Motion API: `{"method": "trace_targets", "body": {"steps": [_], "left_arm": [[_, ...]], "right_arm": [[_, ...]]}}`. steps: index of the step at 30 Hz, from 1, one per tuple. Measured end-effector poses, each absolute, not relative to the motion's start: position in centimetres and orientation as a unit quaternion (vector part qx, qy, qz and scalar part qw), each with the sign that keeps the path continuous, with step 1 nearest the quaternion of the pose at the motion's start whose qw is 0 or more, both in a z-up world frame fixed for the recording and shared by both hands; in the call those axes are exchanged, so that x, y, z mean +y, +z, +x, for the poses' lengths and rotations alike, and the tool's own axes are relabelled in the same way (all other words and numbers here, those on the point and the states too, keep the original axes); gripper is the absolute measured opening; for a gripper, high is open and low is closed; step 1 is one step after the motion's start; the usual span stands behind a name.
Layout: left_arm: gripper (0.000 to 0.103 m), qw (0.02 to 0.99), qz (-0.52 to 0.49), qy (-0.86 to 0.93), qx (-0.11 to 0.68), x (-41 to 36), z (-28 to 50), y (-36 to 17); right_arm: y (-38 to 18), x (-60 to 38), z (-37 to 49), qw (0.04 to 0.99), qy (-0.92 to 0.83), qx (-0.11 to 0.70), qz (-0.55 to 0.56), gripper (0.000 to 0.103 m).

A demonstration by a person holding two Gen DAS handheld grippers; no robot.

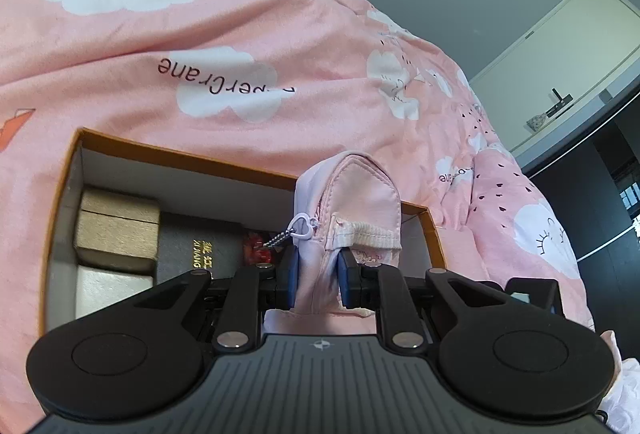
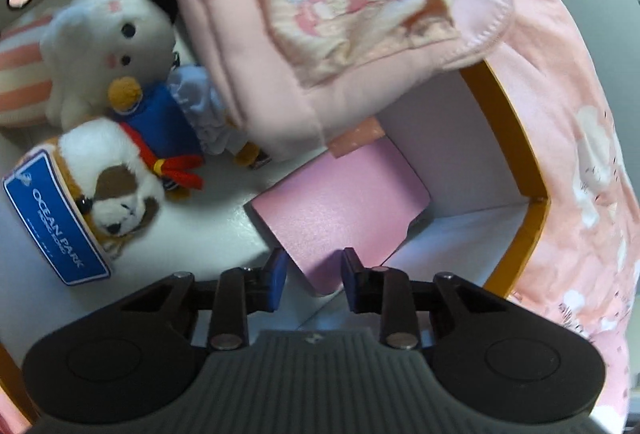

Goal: Organize objects
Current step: 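Lower the pink backpack into the orange box and open the left tool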

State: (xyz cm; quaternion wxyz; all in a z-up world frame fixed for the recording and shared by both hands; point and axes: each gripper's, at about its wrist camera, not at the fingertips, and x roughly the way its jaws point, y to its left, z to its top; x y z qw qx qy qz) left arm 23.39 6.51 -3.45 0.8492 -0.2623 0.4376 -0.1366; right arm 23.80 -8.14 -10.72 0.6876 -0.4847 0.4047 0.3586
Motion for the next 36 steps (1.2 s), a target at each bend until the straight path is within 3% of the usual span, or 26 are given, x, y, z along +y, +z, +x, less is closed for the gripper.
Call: {"method": "trace_targets", "body": {"steps": [10,15,28,36], "left_arm": [[0.022,0.810,-0.329,-0.147,0.462,4.6,24.0,-5.2],[0.022,0.792,-0.344,-0.137,0.486,3.0,25.0,-6.9],[0.023,0.787,-0.312,-0.094,0.524,-0.5,26.6,-9.9],[0.034,0.806,-0.255,-0.082,0.528,-1.6,26.4,-9.0]], "right_arm": [[-3.3,-12.3,23.2,0.776,0.332,0.357,-0.399,0.034],[0.0,-16.2,24.7,0.830,0.306,0.352,-0.306,0.035],[-1.2,-18.9,25.1,0.859,0.272,0.379,-0.211,0.035],[-1.5,-19.0,25.3,0.861,0.275,0.378,-0.199,0.036]]}}
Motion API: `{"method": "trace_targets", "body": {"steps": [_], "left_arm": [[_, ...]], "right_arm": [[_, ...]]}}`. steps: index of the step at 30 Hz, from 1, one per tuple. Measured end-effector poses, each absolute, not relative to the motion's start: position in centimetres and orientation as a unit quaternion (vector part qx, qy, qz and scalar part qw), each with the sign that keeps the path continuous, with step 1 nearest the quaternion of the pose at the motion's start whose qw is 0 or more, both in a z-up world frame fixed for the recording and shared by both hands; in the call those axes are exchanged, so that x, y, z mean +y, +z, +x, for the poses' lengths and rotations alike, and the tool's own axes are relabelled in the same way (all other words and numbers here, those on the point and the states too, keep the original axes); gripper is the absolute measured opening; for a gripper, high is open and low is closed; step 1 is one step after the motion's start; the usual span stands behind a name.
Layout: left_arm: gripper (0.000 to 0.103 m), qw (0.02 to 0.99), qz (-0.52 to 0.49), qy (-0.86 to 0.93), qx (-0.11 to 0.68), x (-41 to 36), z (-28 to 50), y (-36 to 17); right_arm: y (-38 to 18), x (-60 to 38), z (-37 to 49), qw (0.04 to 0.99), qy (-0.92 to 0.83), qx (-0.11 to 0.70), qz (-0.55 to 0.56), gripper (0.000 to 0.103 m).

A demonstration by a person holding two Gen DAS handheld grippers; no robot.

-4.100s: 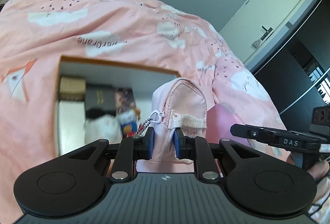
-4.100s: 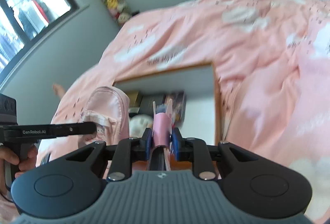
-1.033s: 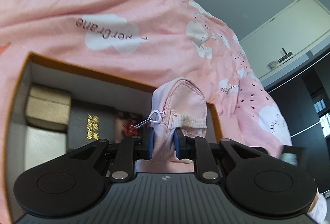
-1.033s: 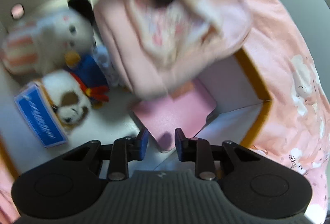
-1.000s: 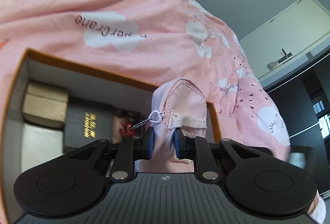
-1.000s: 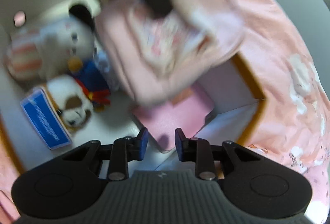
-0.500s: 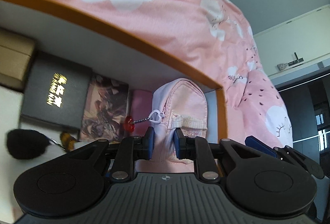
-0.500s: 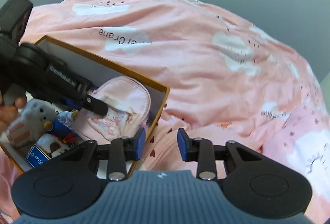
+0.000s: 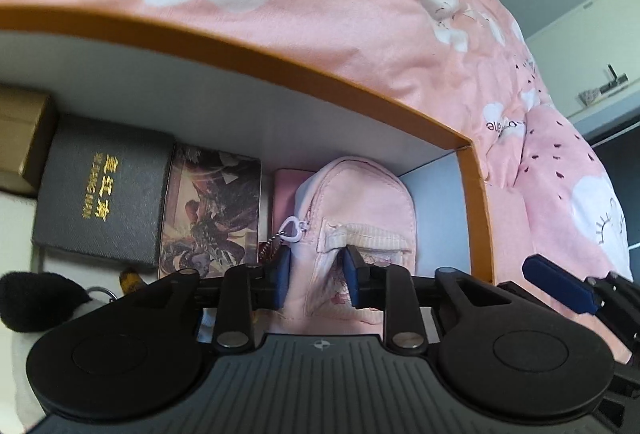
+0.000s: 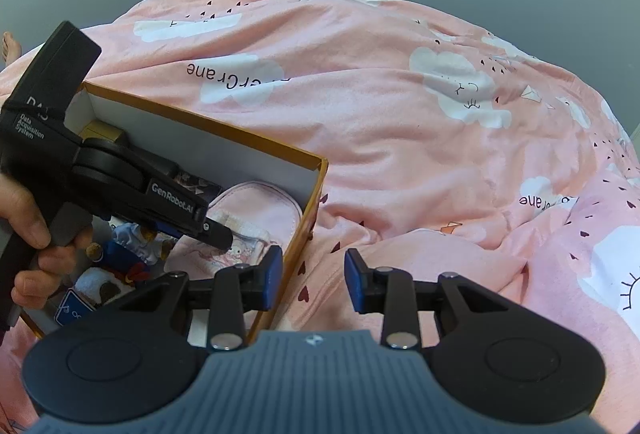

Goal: Organize objects
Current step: 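Lower the pink backpack into the orange box and open the left tool, then grasp the orange knitted ball with the left tool while the right tool grasps the yellow tape measure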

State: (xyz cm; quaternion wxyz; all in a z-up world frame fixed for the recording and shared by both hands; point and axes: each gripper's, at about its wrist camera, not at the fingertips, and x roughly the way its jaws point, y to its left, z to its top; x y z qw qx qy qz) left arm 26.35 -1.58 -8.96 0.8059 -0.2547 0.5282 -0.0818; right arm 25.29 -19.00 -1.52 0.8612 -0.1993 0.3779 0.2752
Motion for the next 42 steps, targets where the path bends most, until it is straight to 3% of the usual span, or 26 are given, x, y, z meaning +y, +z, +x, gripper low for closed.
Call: {"method": "trace_targets", "body": {"steps": [2,5,12,19,27,34,42], "left_arm": [[0.044,0.813,-0.250,-0.082,0.520,-1.3,25.7,-8.2],[0.047,0.831,-0.227,-0.094,0.499,-1.2,24.6,-6.3],[0.047,0.865,-0.150,-0.188,0.441,-1.2,18.7,0.1],[0.047,0.874,-0.102,-0.232,0.414,-0.6,11.7,2.6],[0.048,0.868,-0.080,-0.203,0.446,-0.6,6.6,-1.1],[0.058,0.869,-0.036,-0.154,0.469,-0.9,6.6,-5.8],[0.059,0.862,-0.034,-0.144,0.486,-1.4,7.3,-8.3]], "right_arm": [[-1.3,-19.1,25.0,0.862,0.274,0.378,-0.195,0.036],[-0.7,-19.3,24.5,0.864,0.275,0.376,-0.189,0.036],[1.4,-20.2,21.3,0.871,0.290,0.367,-0.152,0.043],[2.9,-21.5,15.5,0.876,0.319,0.346,-0.104,0.051],[-0.7,-21.6,10.7,0.860,0.326,0.383,-0.090,0.051],[-7.4,-20.7,10.0,0.838,0.295,0.442,-0.122,0.051],[-10.7,-19.9,10.5,0.814,0.305,0.471,-0.149,0.053]]}}
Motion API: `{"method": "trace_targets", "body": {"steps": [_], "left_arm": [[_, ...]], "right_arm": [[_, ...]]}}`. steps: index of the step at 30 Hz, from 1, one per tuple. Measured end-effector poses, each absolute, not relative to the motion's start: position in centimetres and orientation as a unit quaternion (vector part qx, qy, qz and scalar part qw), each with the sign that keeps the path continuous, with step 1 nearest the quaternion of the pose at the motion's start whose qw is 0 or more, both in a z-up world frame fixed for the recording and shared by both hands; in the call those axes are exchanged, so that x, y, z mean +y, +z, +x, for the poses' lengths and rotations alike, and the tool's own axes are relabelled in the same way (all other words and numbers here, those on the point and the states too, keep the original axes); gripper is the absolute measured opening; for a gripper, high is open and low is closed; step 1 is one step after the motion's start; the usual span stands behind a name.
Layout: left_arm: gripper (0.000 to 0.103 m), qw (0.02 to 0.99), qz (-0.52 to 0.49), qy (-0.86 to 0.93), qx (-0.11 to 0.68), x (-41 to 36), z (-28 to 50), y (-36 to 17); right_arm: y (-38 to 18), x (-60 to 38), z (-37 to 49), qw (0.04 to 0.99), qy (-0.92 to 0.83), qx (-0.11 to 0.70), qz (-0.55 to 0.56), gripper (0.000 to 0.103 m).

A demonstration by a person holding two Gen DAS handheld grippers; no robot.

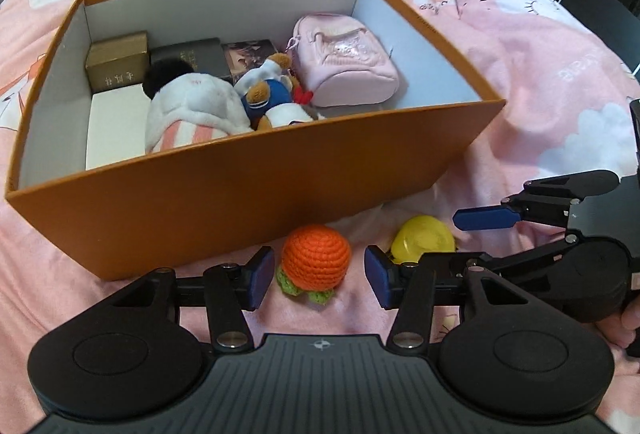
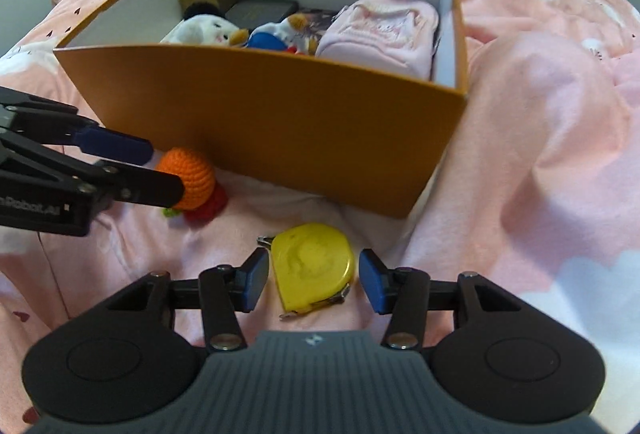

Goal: Organize objects
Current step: 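Grasp the orange knitted ball with the left tool while the right tool grasps the yellow tape measure, then lower the ball and tape measure into the orange box and open both tools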

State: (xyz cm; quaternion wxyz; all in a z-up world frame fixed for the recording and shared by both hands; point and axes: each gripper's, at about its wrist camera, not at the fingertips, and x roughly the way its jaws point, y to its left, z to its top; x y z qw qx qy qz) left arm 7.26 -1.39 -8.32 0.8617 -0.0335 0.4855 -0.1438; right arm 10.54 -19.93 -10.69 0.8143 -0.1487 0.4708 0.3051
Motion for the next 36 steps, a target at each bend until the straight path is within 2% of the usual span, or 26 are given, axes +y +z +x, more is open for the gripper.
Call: {"method": "trace_targets", "body": {"steps": [7,11,20,29,36], "left_arm": [[0.058,0.856,-0.030,-0.141,0.497,-1.8,8.0,-9.5],[0.050,0.851,-0.035,-0.142,0.505,-1.9,8.5,-10.2],[0.046,0.851,-0.044,-0.144,0.503,-1.8,8.3,-10.3],[0.046,0.856,-0.066,-0.173,0.483,-1.3,6.6,-7.2],[0.046,0.862,-0.080,-0.211,0.453,-0.9,6.2,-2.9]], "right_arm": [[-12.0,-19.9,11.5,0.805,0.310,0.486,-0.142,0.053],[-12.4,-20.0,11.7,0.802,0.312,0.491,-0.136,0.054],[-12.9,-19.9,11.5,0.799,0.313,0.491,-0.153,0.055],[-11.6,-20.3,10.7,0.803,0.313,0.484,-0.152,0.054],[-6.8,-21.0,9.1,0.810,0.339,0.451,-0.162,0.054]]}}
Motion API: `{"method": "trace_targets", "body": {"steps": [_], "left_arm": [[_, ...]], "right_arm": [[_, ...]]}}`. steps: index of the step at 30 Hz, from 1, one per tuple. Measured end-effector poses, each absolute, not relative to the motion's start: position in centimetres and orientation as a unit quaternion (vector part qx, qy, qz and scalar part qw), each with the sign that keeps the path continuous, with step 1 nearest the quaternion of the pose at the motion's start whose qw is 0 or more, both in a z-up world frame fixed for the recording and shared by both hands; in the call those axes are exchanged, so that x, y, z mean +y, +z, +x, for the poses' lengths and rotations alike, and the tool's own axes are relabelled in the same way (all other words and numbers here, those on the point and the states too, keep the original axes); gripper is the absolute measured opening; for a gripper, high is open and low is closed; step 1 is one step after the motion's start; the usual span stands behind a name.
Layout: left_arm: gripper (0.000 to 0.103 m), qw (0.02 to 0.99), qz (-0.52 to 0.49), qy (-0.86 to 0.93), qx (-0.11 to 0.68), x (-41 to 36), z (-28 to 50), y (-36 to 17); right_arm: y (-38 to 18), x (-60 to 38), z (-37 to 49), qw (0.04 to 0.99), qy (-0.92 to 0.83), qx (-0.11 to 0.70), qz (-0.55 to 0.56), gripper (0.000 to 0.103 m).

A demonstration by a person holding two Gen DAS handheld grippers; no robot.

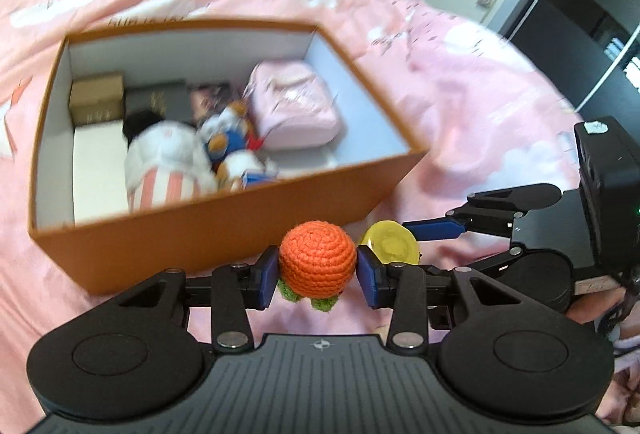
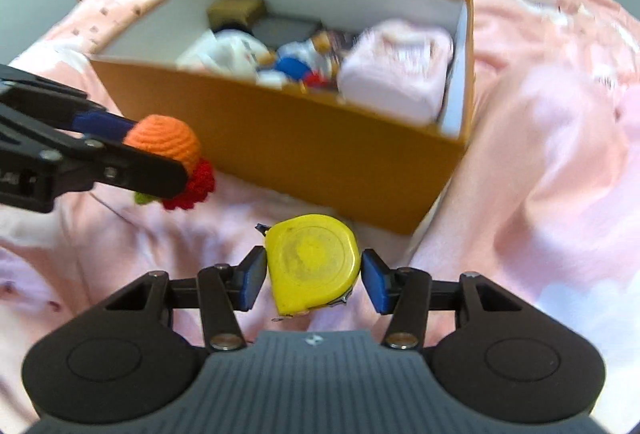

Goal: Organize objects
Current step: 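Lower the ball and tape measure into the orange box and open both tools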

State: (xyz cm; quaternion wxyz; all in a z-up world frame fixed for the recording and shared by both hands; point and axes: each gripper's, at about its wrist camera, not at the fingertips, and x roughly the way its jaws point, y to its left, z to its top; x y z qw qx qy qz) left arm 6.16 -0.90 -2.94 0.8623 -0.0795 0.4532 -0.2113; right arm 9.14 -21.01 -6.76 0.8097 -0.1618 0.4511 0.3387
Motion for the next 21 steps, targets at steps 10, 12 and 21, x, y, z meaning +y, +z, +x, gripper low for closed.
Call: {"method": "trace_targets", "body": {"steps": [10,12,21], "left_arm": [[0.046,0.879,-0.101,-0.232,0.404,1.2,10.5,2.4],[0.046,0.878,-0.113,-0.228,0.407,1.6,12.0,2.2],[0.046,0.859,-0.130,-0.226,0.441,2.4,16.6,-1.1]], "right_arm": [[3.0,-20.7,13.4,0.809,0.389,0.413,-0.153,0.054],[3.0,-19.2,16.0,0.800,0.389,0.427,-0.163,0.054],[-4.0,-12.6,22.7,0.710,0.370,0.531,-0.277,0.054]]}}
